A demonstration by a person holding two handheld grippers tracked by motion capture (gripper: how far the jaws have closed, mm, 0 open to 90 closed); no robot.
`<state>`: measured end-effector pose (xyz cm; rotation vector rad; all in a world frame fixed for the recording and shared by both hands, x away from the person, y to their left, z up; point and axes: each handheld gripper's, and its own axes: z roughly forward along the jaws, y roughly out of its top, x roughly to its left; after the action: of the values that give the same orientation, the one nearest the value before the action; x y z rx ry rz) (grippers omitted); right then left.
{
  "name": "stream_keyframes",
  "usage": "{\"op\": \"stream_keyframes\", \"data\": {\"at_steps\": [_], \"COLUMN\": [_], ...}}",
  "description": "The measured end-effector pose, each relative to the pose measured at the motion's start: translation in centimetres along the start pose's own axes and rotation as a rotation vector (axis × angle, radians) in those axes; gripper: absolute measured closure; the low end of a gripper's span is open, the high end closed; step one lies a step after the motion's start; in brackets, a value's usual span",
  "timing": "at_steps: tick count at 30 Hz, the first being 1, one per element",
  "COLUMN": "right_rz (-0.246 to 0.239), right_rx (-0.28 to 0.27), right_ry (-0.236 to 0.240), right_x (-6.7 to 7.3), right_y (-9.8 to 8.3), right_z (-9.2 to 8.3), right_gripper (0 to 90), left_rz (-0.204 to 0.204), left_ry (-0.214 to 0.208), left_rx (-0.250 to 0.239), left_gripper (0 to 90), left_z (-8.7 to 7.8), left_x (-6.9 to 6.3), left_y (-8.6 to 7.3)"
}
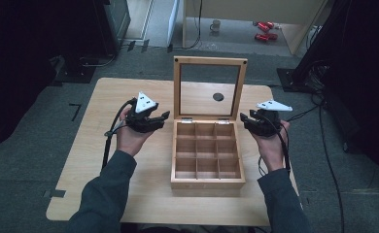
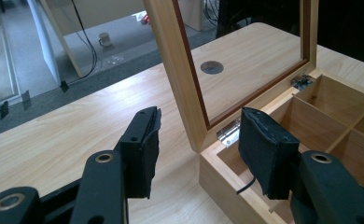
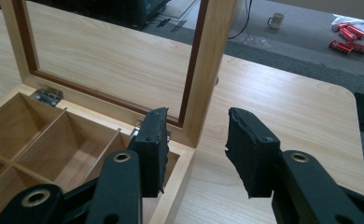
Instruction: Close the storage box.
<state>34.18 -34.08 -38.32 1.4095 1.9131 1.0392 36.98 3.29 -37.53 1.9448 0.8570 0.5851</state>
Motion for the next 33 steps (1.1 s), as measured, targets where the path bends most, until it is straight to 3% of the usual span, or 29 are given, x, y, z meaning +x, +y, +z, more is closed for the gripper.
{"op": "stream_keyframes", "data": {"at_steps": [6,19,33], "right_rz": [0.042,0.024,0.016], "right_rx": [-0.003,-0.018,0.006], "right_ry": [0.014,0.004,-0.004], "right_x": [-0.5,-0.5,-0.6], "right_y": [0.2,2.0,3.7], "right_z": [0.5,1.4,3.4], "right_gripper": [57.1,58.1,56.4], "left_rz": [0.001,0.001,-0.020], "left_ry": [0.006,0.003,0.014], "left_rx": [0.003,-0.001,0.053], "left_gripper": [47.8,47.1,46.1], "left_z": [0.9,2.8,5.3], "left_x": [0.2,1.0,1.4], "left_y": [1.0,3.1,4.2]}}
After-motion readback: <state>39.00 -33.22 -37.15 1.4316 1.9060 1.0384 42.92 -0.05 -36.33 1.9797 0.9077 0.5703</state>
